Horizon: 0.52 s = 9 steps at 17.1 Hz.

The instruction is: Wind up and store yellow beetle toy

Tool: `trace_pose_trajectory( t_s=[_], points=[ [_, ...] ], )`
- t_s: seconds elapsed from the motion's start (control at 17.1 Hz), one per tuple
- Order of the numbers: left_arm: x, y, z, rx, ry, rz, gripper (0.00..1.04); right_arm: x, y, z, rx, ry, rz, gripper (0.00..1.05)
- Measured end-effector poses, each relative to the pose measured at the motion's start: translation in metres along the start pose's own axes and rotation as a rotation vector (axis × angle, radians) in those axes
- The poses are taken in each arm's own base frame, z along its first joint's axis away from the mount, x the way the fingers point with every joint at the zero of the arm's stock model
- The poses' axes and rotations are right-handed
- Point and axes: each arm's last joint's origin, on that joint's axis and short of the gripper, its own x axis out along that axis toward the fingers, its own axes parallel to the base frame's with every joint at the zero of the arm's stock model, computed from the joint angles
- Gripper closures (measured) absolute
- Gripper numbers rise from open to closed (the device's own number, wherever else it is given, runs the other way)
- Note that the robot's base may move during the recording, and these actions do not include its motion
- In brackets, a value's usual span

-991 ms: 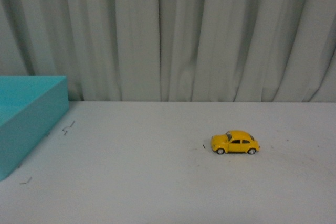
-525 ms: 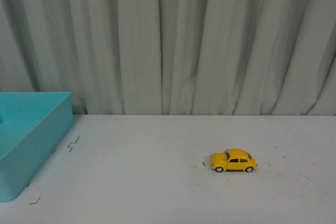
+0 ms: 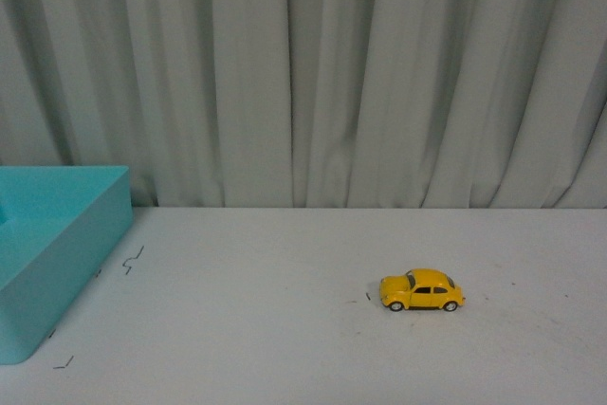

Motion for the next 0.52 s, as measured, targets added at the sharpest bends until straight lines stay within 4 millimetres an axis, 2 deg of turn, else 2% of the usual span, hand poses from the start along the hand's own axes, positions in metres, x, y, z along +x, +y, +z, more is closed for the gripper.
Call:
trace_pose_trajectory(
  t_s=[0.52],
  points=[
    [0.0000, 0.0000, 0.0000, 0.000, 0.000, 0.000, 0.07, 0.0000, 0.0000, 0.0000, 0.000, 0.000, 0.000, 0.07]
  ],
)
